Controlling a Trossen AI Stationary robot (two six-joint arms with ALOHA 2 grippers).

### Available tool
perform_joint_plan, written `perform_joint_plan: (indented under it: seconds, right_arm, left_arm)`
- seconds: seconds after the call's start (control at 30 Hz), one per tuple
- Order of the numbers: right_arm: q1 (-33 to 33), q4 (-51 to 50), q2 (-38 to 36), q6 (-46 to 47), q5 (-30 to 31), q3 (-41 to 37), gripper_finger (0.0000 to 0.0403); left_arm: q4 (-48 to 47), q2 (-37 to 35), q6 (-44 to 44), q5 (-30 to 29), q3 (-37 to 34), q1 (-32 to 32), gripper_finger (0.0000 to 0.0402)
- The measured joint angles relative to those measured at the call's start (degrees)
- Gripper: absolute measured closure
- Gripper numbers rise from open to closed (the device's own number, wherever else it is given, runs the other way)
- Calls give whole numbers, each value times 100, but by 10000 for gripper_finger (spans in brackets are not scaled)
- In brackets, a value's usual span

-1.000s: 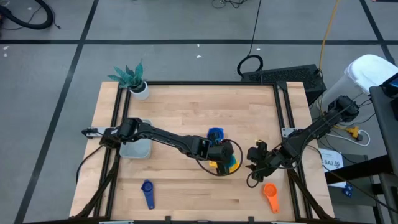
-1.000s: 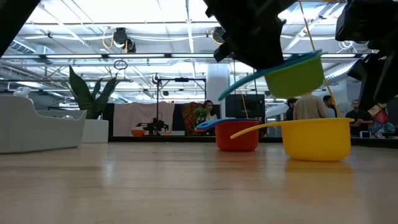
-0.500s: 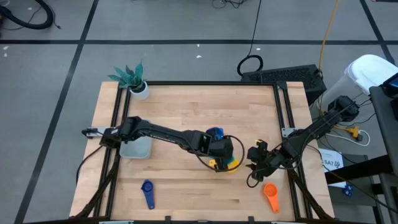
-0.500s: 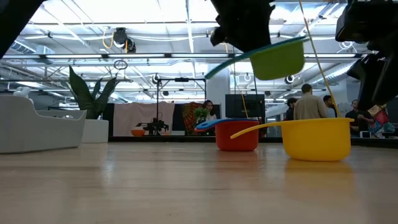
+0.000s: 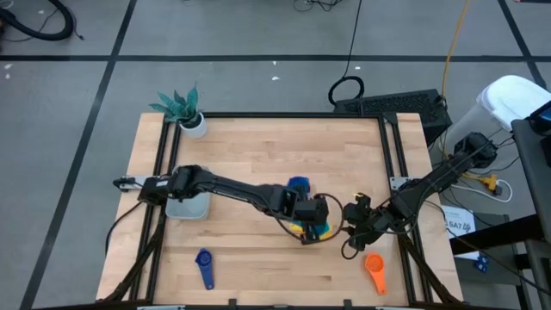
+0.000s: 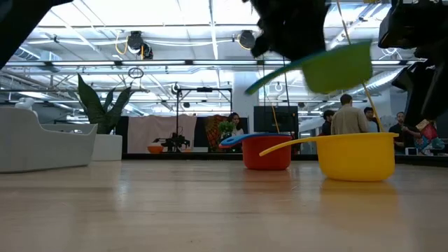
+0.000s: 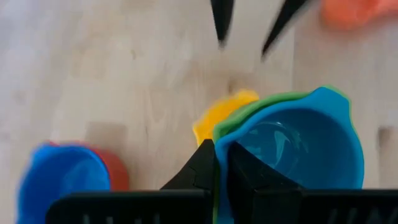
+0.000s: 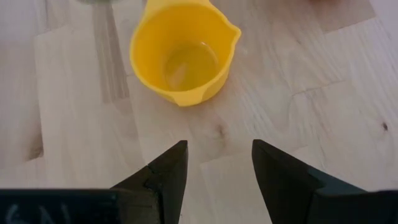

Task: Nest measuring cups in basket
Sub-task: Stack the left stacked measuring cups on top of the yellow measuring cup

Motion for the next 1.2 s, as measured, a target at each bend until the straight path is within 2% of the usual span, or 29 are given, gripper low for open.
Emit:
perform_joint_plan:
  seconds: [0.4,0.6,1.0,1.2]
  right_arm:
    - [74,-75,-3,43,44,0,232]
    - [94,-63,-3,85,50,0,232]
    - [94,-40,-3,113,48,0,232]
    - [94,-34,-3,152,48,0,232]
  left_arm:
    - [122,159,-251,-89,113,22,384]
    - [157,482,-247,-80,103,42,384]
    - [172,461,-272,-65,105,101,384]
    - [195,551,-358,-20,103,102,358]
